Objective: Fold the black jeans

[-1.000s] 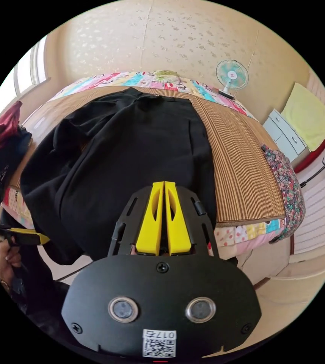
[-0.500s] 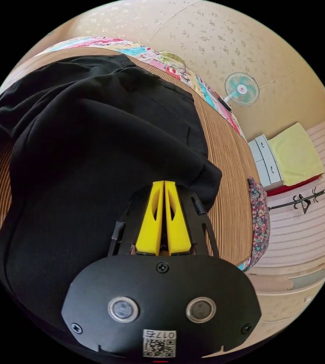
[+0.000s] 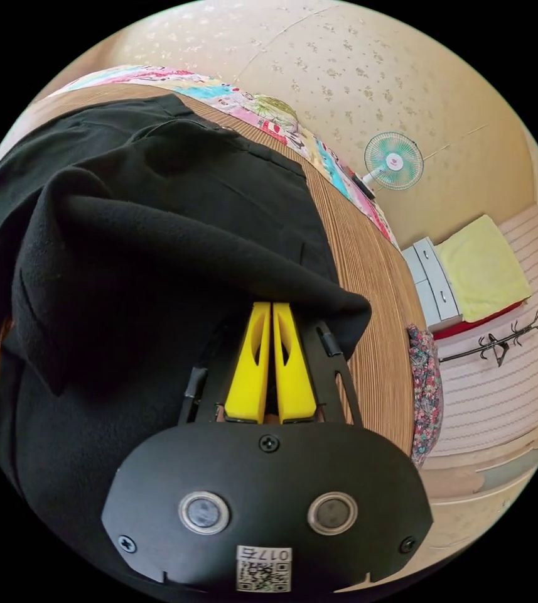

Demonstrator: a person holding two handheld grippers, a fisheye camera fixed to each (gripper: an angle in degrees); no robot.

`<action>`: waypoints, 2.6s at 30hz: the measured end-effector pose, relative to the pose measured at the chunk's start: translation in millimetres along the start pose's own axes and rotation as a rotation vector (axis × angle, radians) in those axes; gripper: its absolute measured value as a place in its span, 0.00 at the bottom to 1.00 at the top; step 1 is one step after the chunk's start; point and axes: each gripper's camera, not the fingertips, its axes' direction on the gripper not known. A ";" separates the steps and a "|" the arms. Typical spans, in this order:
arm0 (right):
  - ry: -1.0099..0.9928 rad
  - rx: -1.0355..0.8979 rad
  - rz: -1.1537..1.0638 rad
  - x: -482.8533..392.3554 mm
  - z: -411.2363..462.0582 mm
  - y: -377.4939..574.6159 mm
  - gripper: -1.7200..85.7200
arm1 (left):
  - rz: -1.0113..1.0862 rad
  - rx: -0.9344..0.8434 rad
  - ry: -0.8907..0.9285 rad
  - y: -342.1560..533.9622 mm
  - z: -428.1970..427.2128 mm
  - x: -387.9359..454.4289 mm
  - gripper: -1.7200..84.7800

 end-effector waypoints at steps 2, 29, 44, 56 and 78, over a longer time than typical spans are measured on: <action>-0.135 -0.003 0.060 32.4 5.4 -2.3 0.02 | 0.011 -0.020 0.033 -4.3 -0.1 -0.2 0.13; -0.765 0.219 -0.026 214.6 -160.3 280.0 0.02 | 0.244 -0.643 0.275 -48.9 421.8 148.6 0.18; -1.397 0.020 0.283 311.6 -82.2 414.9 0.19 | 0.289 -0.580 0.667 15.3 400.7 205.5 0.02; -1.830 0.168 0.220 377.2 -86.9 450.1 0.08 | 0.637 -0.529 0.664 76.2 290.3 308.8 0.07; -1.696 0.189 0.009 348.9 -111.1 466.7 0.04 | 0.460 -0.503 0.521 63.9 317.5 296.9 0.21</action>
